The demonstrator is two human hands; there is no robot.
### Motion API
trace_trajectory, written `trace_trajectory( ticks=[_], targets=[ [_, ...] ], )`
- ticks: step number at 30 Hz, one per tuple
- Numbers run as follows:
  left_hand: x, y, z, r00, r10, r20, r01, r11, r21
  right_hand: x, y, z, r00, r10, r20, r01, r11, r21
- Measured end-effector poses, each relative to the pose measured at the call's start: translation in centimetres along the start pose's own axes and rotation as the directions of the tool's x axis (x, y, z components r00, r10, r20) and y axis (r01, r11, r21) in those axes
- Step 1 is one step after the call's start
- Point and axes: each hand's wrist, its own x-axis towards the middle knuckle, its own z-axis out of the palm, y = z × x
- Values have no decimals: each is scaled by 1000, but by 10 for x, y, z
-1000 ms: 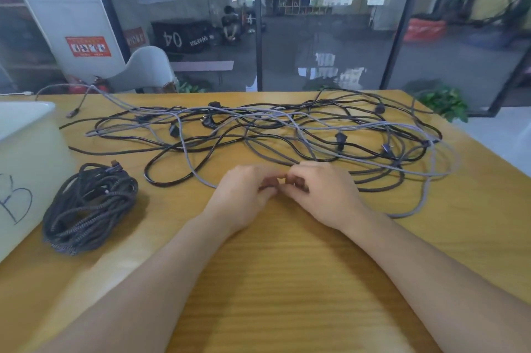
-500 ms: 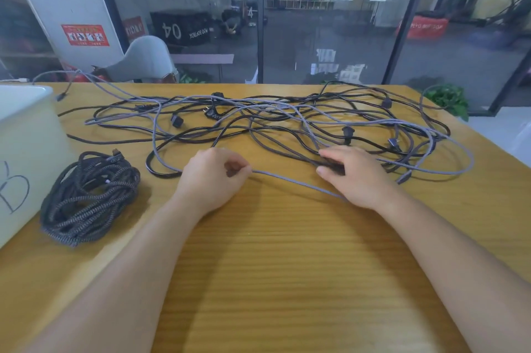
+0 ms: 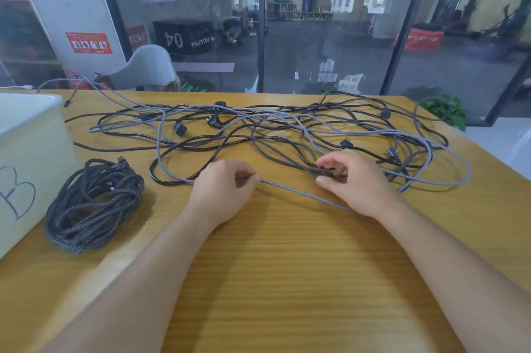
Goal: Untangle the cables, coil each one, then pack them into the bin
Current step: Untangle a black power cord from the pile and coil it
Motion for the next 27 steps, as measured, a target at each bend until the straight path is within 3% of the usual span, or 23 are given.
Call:
trace_trajectory(
  ticks=[3, 8, 12, 16, 21, 24, 27],
  targets=[
    [0, 0, 1, 1000, 20, 14, -20, 1000, -19, 4, 6, 3, 999, 34, 5, -33, 998, -54],
    [0, 1, 2, 999, 36, 16, -36, 999, -21, 11, 19, -5, 974, 48, -221, -85, 983, -165],
    [-1, 2, 2, 999, 38, 16, -37, 999, -24, 12, 28, -1, 987, 132, -87, -156, 907, -391],
    [-2, 4, 1, 999, 31, 26, -30, 999, -32, 14, 29, 0, 988, 143, -56, -154, 911, -382],
    [-2, 4, 2, 999, 31, 27, -31, 999, -27, 13, 31, 0, 983, -39, -180, -23, 944, -328],
    [-2, 5, 2, 999, 30, 31, -29, 999, -26, 12, 20, -1, 923, -219, -315, 125, 947, -294],
    [-2, 6, 2, 999, 31, 27, -31, 999, -19, 7, 8, -2, 920, -273, -281, 242, 960, -140]
  ],
)
